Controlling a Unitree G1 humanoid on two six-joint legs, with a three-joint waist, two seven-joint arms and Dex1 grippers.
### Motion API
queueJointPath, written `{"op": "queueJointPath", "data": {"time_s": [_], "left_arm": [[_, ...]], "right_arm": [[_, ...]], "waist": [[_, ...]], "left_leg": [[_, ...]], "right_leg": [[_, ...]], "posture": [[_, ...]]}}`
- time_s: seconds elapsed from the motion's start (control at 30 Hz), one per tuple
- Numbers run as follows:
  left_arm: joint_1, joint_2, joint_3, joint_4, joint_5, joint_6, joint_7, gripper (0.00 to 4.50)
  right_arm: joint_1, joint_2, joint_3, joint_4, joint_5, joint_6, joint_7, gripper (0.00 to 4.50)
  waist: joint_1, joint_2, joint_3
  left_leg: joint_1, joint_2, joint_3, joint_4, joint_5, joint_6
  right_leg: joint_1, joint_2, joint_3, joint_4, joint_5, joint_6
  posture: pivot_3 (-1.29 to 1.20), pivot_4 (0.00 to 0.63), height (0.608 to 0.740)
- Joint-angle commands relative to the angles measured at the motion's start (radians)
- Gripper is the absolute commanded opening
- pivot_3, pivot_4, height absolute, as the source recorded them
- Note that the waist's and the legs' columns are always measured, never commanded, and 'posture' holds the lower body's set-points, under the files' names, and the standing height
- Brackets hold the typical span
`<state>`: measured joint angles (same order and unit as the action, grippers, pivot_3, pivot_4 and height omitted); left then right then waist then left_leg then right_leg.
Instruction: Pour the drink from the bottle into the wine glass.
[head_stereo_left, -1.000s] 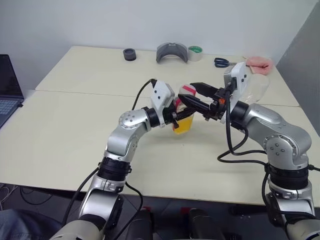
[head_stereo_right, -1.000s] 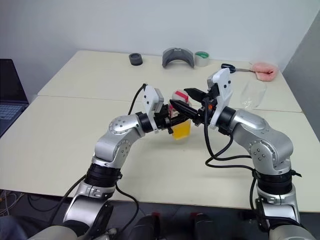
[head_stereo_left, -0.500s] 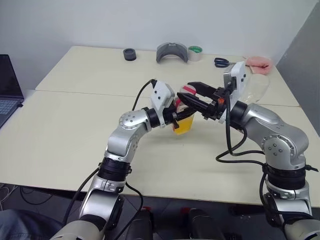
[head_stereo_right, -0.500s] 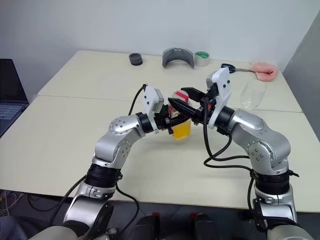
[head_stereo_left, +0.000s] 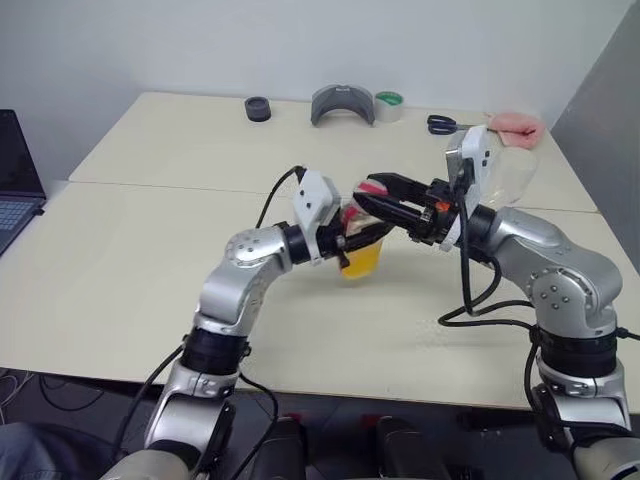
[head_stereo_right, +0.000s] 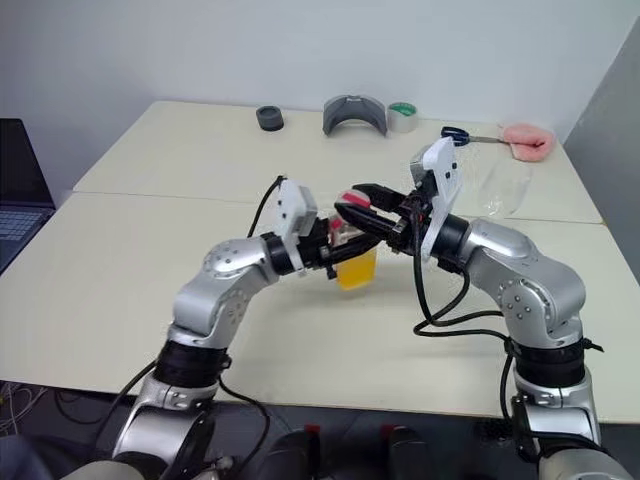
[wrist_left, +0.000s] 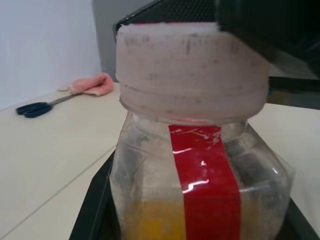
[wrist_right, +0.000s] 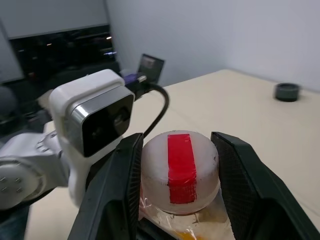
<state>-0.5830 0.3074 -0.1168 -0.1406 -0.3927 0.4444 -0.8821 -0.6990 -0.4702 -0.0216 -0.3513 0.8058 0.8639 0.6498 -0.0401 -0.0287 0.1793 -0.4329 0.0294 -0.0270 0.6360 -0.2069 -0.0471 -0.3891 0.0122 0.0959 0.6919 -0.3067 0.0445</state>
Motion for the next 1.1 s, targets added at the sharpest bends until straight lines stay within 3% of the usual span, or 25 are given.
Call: {"op": "queueJointPath", "data": {"time_s": [0.03,0.2,0.33,0.5,0.6,0.8,1.1], "left_arm": [[0.008,0.044,-0.011,-0.205,-0.163,0.104,-0.095,1.74],[0.000,0.181,0.019,-0.313,-0.337,0.232,-0.211,1.74],[-0.032,0.208,0.026,-0.264,-0.324,0.217,-0.223,1.74],[-0.028,0.216,0.021,-0.181,-0.245,0.157,-0.207,1.74],[0.002,0.195,0.016,-0.164,-0.205,0.117,-0.161,1.74],[0.017,0.109,0.010,-0.094,-0.119,0.055,-0.031,1.74],[-0.027,-0.017,-0.008,0.019,-0.010,-0.041,0.095,1.74]], "right_arm": [[-0.118,-0.039,-0.017,0.036,0.106,0.036,0.163,1.82],[-0.194,-0.089,0.087,0.087,0.122,0.064,0.410,1.82],[-0.206,-0.092,0.103,0.122,0.088,0.042,0.453,1.82],[-0.148,-0.178,0.010,0.111,0.127,0.102,0.437,3.45],[-0.069,-0.206,-0.083,0.022,0.168,0.141,0.312,4.46],[0.087,-0.141,-0.200,-0.184,0.224,0.180,-0.037,4.46],[0.106,0.088,-0.079,-0.337,0.066,0.165,-0.511,4.46]], "waist": [[-0.001,0.000,0.000],[-0.003,0.000,0.000],[-0.002,0.000,0.000],[0.005,0.000,0.000],[0.008,0.000,0.000],[0.006,0.000,0.001],[0.006,0.000,0.000]], "left_leg": [[0.000,0.000,0.000,0.000,0.000,0.000],[0.000,0.000,-0.001,0.000,0.000,0.000],[0.000,0.000,-0.001,0.000,0.000,0.000],[0.000,0.000,-0.001,0.000,0.000,0.000],[0.000,0.000,-0.001,-0.001,0.000,0.000],[0.000,0.000,-0.001,-0.001,0.000,0.000],[0.000,0.000,0.000,-0.001,0.000,0.000]], "right_leg": [[0.000,0.000,0.000,0.000,0.000,0.000],[0.001,0.000,-0.002,-0.002,0.000,0.000],[0.001,0.000,-0.002,-0.002,0.000,0.000],[0.001,0.000,-0.002,-0.003,0.000,0.000],[0.001,0.000,-0.002,-0.004,0.000,0.000],[0.001,0.000,-0.001,-0.003,0.000,0.000],[0.000,0.000,0.000,-0.002,0.000,0.000]], "posture": [[0.00,0.150,0.740],[0.00,0.150,0.740],[0.00,0.150,0.740],[0.00,0.150,0.740],[0.00,0.150,0.740],[0.00,0.150,0.740],[0.00,0.150,0.740]]}}
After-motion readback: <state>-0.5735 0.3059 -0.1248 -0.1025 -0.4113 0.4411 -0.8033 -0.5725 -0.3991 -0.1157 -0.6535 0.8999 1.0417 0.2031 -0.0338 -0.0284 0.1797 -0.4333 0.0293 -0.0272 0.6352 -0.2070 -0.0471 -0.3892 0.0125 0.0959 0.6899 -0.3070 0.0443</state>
